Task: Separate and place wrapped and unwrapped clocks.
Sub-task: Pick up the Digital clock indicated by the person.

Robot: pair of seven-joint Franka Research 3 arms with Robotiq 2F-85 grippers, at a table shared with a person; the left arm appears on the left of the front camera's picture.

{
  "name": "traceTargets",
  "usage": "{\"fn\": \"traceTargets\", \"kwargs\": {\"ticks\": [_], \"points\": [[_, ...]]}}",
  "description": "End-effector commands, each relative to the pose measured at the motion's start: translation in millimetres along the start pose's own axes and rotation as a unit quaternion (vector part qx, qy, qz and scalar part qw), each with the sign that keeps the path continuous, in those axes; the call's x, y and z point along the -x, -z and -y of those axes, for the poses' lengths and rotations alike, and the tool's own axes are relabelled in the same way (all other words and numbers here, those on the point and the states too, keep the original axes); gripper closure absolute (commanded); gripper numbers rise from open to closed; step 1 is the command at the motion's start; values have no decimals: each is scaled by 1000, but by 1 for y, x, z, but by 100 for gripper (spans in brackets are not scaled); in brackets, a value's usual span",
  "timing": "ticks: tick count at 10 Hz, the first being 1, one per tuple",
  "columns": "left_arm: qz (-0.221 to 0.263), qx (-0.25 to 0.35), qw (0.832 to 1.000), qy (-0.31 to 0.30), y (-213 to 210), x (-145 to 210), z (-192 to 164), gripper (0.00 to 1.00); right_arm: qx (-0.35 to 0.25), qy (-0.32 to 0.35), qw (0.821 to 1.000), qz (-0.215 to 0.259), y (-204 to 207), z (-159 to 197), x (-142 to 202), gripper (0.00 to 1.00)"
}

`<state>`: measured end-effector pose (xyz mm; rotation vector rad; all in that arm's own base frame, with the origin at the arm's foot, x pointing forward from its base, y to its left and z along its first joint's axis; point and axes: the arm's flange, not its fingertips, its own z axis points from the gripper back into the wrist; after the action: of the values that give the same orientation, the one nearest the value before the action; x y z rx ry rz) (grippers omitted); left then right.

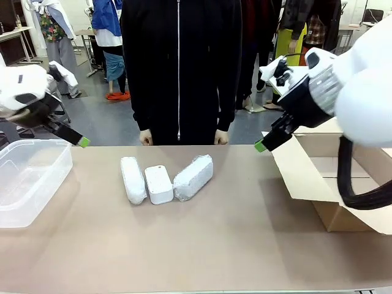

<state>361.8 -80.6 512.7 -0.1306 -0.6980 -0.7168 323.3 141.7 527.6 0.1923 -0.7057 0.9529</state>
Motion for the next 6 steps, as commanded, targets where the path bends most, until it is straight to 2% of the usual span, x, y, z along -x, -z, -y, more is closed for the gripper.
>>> {"fn": "traceTargets", "kwargs": {"ticks": [1, 3, 6], "points": [[36, 45, 998, 11, -10, 75, 17, 0, -39, -15, 999, 33, -4, -3, 34, 0], [47, 58, 997, 34, -17, 85, 25, 0, -60, -30, 996, 59, -1, -1, 39, 0], [47, 73, 995, 49, -24, 89, 28, 0, -73, -34, 995, 66, -3, 1, 44, 0]]}}
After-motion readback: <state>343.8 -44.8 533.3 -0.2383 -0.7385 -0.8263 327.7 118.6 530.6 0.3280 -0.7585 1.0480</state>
